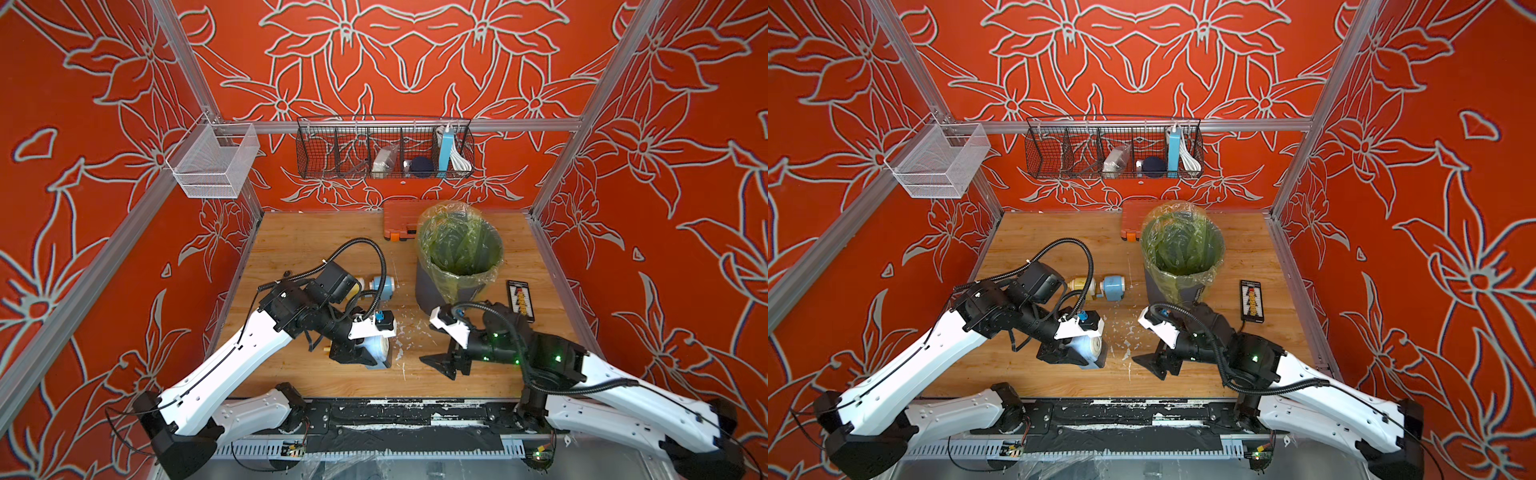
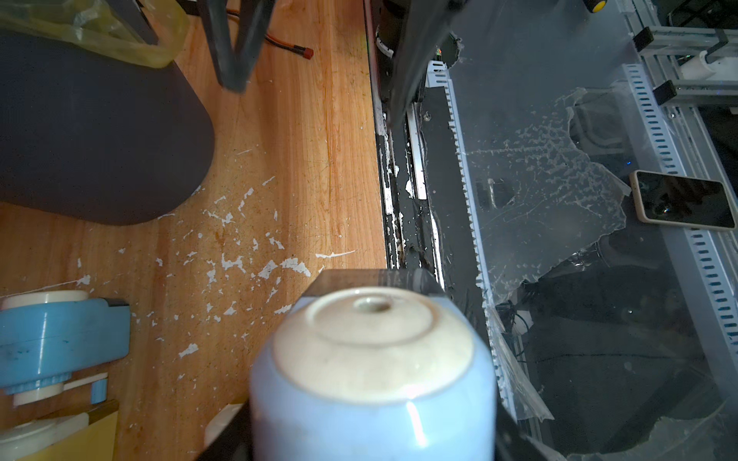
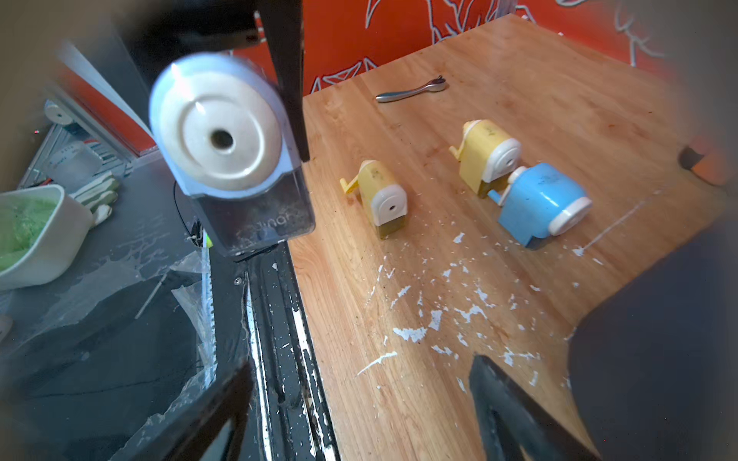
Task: Take out the pencil sharpener tray and clean the shavings
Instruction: Pick up the pencil sharpener from the center of the board.
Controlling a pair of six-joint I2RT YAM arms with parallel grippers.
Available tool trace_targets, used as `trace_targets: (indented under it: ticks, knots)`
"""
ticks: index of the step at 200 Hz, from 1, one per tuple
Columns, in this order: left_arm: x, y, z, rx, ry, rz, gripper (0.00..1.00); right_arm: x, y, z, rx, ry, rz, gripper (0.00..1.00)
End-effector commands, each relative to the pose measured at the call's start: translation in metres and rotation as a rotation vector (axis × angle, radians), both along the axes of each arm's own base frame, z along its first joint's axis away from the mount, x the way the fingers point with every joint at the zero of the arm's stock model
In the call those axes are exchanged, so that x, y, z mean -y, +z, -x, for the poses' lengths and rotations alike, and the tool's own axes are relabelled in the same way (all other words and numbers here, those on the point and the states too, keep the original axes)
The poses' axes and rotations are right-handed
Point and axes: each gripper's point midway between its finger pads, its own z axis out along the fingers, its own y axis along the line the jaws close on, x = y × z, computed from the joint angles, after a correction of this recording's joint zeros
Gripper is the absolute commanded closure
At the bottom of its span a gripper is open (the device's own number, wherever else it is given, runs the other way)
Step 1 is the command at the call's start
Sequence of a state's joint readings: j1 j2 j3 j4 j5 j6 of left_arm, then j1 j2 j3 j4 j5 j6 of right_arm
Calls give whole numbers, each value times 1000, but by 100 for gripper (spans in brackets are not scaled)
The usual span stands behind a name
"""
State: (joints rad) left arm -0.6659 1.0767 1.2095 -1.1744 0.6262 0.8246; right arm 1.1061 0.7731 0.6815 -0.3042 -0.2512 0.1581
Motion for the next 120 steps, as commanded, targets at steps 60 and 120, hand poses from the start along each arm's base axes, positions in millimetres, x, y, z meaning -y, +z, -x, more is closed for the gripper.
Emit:
trace_targets:
  ticks: [60, 120]
  knots:
    - [6, 6, 17, -23, -45, 80, 100, -51, 41, 10, 66, 56, -250, 13]
    - [9, 5, 19, -58, -26, 88, 100, -67, 35, 32, 38, 127, -274, 15]
